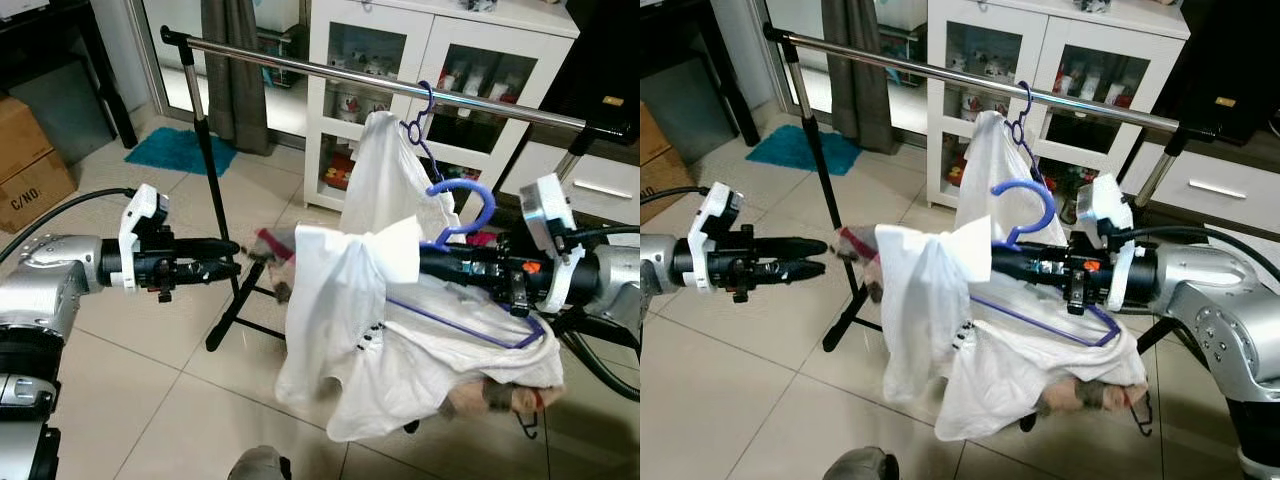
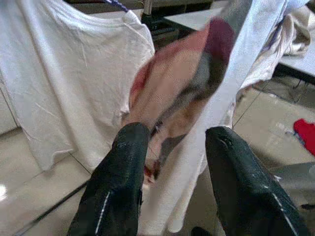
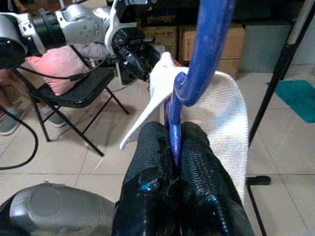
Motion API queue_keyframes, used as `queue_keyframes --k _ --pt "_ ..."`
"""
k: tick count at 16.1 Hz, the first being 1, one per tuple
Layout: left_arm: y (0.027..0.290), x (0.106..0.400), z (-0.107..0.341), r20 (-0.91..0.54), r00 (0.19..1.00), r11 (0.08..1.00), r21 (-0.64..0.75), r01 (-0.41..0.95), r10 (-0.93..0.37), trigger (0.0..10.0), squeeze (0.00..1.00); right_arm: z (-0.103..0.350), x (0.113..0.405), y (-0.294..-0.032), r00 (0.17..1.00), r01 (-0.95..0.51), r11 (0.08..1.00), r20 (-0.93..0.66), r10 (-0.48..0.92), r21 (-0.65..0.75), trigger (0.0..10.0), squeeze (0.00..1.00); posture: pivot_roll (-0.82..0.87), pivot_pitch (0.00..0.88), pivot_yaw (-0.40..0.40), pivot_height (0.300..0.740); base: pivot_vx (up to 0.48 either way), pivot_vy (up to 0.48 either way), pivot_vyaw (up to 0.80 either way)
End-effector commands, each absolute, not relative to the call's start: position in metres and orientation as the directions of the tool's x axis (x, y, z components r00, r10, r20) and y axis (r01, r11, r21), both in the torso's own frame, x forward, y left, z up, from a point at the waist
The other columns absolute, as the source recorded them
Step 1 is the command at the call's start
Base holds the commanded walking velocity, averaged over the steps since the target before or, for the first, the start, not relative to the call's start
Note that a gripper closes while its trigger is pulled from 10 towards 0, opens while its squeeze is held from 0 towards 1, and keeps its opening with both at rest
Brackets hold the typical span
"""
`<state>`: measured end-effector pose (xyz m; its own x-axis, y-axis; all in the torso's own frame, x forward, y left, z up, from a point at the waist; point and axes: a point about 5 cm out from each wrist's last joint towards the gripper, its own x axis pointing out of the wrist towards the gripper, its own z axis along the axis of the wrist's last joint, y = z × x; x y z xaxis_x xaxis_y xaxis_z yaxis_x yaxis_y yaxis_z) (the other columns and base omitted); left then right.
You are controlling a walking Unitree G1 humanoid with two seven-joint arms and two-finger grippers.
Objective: Hang hanger
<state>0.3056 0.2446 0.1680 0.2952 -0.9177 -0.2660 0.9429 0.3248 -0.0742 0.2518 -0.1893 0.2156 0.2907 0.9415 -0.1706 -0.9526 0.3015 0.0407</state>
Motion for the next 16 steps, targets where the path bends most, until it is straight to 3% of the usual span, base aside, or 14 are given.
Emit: queue_keyframes --k 1,4,5,6,7,8,9,16 --pt "0.246 0.31 0.184 -0.276 0.299 0.311 0.003 0.95 -0.913 10.0 1.0 0.222 0.252 -0.192 0.288 -0.956 0.293 -0.181 0.94 0.003 10.0 0.0 0.1 0.0 0.007 0.74 0.0 0.0 0.0" --pt "0.248 0.31 0.187 -0.302 0.289 0.294 0.032 0.955 -0.908 10.0 1.0 0.222 0.251 -0.192 0.276 -0.959 0.282 -0.184 0.943 0.007 10.0 0.0 0.1 0.0 0.004 0.74 0.0 0.0 0.0" --pt "0.246 0.31 0.181 -0.322 0.266 0.277 0.011 0.961 -0.909 10.0 0.8 0.222 0.251 -0.19 0.269 -0.961 0.275 -0.181 0.946 0.008 10.0 0.0 0.1 0.0 0.002 0.74 0.0 0.0 0.0" --pt "0.244 0.309 0.179 -0.33 0.254 0.271 -0.005 0.963 -0.909 10.0 0.76 0.222 0.251 -0.189 0.267 -0.962 0.273 -0.18 0.947 0.008 10.0 0.0 0.1 0.0 0.002 0.74 0.0 0.0 0.0" --pt "0.241 0.307 0.172 -0.354 0.206 0.237 -0.046 0.97 -0.912 4.6 0.14 0.222 0.252 -0.188 0.263 -0.963 0.268 -0.179 0.948 0.006 10.0 0.0 0.1 0.0 0.002 0.74 0.0 0.0 0.0" --pt "0.239 0.305 0.168 -0.364 0.181 0.219 -0.067 0.973 -0.914 0.5 0.0 0.222 0.252 -0.188 0.26 -0.964 0.265 -0.177 0.949 0.004 10.0 0.0 0.1 0.0 0.002 0.74 0.0 0.0 0.0" --pt "0.238 0.305 0.166 -0.365 0.178 0.218 -0.07 0.973 -0.914 0.0 0.0 0.223 0.252 -0.187 0.26 -0.964 0.265 -0.176 0.949 0.002 10.0 0.0 0.1 0.0 0.005 0.74 0.0 0.0 0.0" --pt "0.232 0.312 0.161 -0.338 0.187 0.232 -0.097 0.968 -0.922 0.0 0.0 0.226 0.253 -0.185 0.243 -0.969 0.246 -0.165 0.956 -0.006 10.0 0.0 0.1 0.0 0.005 0.74 0.0 0.0 0.0"
